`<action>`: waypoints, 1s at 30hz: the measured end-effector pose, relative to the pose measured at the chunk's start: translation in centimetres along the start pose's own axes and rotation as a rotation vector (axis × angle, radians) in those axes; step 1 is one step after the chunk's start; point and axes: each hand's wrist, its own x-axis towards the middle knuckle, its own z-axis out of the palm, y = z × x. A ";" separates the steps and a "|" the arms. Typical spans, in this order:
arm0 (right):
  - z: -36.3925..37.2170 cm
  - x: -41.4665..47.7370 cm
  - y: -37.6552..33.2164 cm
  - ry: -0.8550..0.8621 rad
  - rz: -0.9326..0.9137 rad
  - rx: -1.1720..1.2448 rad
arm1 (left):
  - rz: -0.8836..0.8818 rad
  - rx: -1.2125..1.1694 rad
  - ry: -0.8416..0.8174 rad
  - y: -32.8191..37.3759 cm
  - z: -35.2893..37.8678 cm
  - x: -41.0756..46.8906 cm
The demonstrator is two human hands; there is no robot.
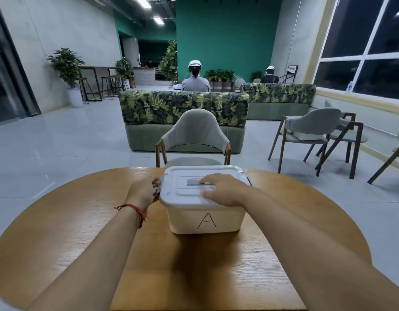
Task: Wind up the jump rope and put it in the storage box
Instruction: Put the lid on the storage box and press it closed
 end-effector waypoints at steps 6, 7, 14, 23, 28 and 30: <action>0.1 -0.3 -0.2 -0.025 0.003 -0.048 | 0.405 0.626 0.124 -0.2 2.5 -1.8; 0.0 -0.4 -0.1 -0.021 -0.013 -0.026 | 0.429 0.667 0.104 -0.1 2.8 -2.1; -0.6 -2.2 5.7 0.473 0.505 0.659 | 0.588 1.163 -0.195 -0.2 3.9 -2.1; -0.8 -2.1 6.2 0.517 0.563 1.069 | 0.549 1.245 -0.204 -0.5 4.2 -1.9; 0.5 -3.2 5.4 0.520 0.504 1.003 | 0.493 1.233 -0.186 -0.6 4.7 -2.2; 1.2 -3.6 4.9 0.596 0.555 1.013 | 0.432 1.260 -0.143 -0.5 5.6 -2.7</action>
